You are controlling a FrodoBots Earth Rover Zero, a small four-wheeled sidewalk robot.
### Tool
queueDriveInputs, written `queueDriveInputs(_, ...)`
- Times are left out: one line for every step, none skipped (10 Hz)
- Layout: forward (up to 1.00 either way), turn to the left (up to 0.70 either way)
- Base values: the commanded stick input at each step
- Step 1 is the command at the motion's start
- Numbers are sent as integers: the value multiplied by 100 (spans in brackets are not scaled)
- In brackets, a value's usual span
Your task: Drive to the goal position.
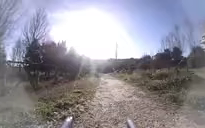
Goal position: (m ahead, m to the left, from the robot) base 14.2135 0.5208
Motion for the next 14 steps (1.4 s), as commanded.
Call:
queueDriveInputs(50,0)
queueDriveInputs(50,0)
queueDriveInputs(50,0)
queueDriveInputs(50,0)
queueDriveInputs(50,0)
queueDriveInputs(50,0)
queueDriveInputs(50,-25)
queueDriveInputs(50,-50)
queueDriveInputs(50,-50)
queueDriveInputs(50,-50)
queueDriveInputs(50,-8)
queueDriveInputs(50,0)
queueDriveInputs(50,0)
queueDriveInputs(50,0)
